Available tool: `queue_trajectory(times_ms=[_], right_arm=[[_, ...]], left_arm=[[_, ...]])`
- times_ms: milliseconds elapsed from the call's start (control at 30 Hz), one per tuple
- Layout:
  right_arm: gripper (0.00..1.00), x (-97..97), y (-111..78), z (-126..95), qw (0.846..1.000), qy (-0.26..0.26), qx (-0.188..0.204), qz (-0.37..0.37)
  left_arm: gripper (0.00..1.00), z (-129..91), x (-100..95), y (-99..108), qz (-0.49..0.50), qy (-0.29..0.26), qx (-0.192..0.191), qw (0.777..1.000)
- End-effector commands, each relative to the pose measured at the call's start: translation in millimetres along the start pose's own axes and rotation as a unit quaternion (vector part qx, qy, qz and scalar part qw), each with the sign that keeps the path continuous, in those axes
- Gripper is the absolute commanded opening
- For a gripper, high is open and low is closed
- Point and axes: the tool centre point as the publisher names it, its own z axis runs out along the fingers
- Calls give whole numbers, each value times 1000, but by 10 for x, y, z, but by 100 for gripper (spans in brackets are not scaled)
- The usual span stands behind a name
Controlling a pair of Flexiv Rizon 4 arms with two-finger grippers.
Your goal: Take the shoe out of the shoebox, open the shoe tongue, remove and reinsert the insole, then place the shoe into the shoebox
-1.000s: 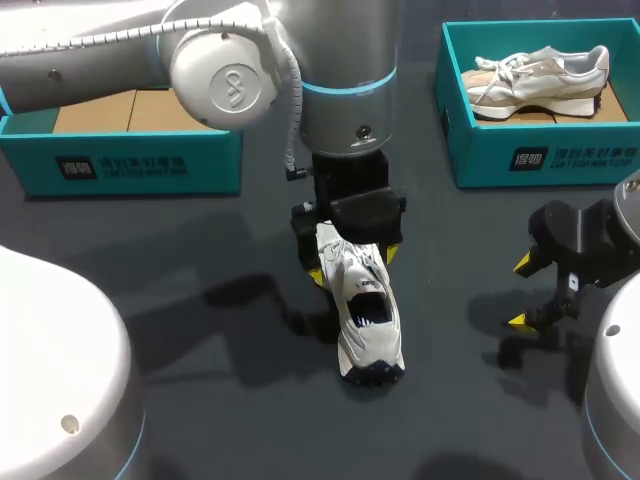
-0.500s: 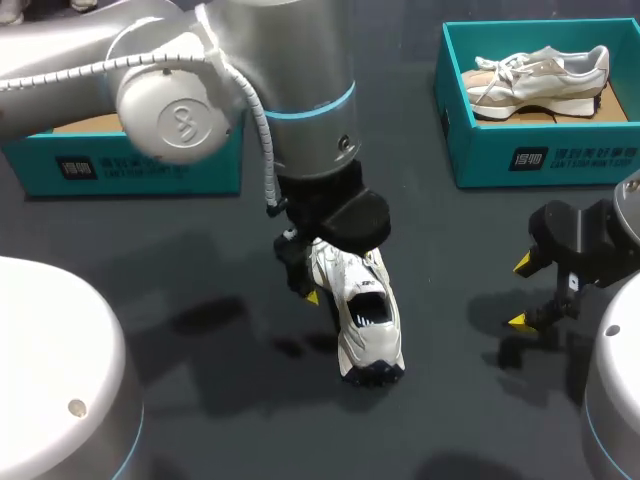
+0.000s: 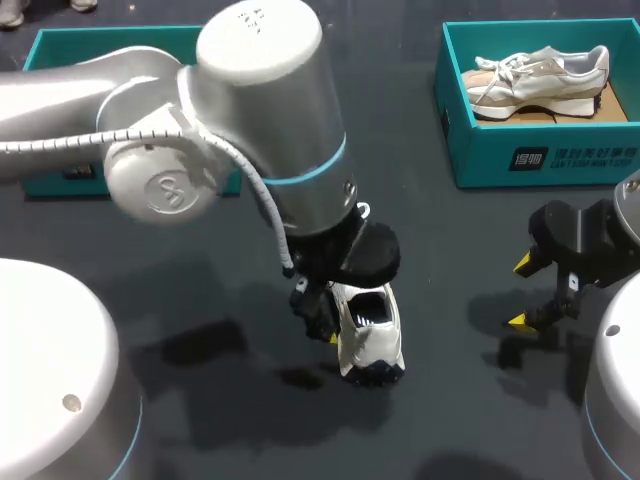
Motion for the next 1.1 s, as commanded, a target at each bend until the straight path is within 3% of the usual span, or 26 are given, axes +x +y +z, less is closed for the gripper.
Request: queue_trajectory(times_ms=[33,267,700,1100], right_arm=[[100,20,-3,-7,1000,-2,1,0],[100,20,-3,-7,1000,-2,1,0],[100,20,-3,-7,1000,-2,1,0],[100,20,-3,-7,1000,-2,1,0]], left_arm=[[100,-29,36,-119,-73,-55,-94,991],[100,-29,36,-119,-73,-55,-94,991],[100,219,28,-219,-189,-66,-52,978],[100,487,29,-313,-230,-69,-54,969]])
